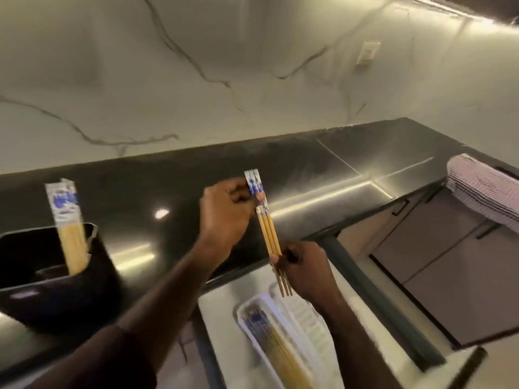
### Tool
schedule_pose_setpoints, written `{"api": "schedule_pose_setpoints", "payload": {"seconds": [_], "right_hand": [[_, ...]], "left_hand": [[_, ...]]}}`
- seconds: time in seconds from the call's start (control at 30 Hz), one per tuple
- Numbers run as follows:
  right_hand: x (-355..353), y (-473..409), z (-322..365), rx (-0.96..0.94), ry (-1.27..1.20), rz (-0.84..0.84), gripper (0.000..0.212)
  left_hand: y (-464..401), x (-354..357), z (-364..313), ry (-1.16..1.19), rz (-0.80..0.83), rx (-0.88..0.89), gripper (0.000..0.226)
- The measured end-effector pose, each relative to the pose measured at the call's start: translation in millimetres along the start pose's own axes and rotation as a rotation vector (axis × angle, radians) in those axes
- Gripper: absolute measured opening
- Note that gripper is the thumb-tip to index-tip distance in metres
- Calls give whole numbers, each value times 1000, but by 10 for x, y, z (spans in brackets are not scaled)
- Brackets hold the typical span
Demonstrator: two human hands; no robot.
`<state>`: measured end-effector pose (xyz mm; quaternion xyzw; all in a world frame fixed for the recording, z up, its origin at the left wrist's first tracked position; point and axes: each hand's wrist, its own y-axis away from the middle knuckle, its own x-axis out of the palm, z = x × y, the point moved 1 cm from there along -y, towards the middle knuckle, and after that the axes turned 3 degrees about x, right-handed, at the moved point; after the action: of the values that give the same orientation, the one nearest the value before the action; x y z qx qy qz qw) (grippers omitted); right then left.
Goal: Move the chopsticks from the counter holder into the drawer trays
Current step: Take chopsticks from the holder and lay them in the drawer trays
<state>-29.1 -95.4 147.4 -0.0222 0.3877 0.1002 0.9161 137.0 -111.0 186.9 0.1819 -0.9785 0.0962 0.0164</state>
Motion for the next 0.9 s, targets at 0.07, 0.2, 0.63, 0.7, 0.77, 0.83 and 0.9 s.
{"api": "schedule_pose_setpoints", "payload": {"seconds": [0.07,0.2,0.63,0.7,0.77,0.83,0.9], "right_hand": [[-100,16,-617,94,58,29,15],[-35,8,-1633,233,95,117,20],[967,233,-2873,545,166,301,13],[1005,238,-2911,569,174,306,17],[1020,199,-2938,549,208,347,21],[1016,153,-2938,530,247,380,22],[1004,145,-2943,527,270,371,22]], "left_hand": [[171,495,465,-97,28,-65,27],[502,1178,1352,-387,77,-116,21],[1234,1504,2840,-1346,511,-91,60],[1278,1553,2897,-1503,703,-7,56],[1313,1608,2915,-1557,835,39,55],[1313,1659,2895,-1560,917,49,54],[1298,1690,2870,-1534,939,61,54]]}}
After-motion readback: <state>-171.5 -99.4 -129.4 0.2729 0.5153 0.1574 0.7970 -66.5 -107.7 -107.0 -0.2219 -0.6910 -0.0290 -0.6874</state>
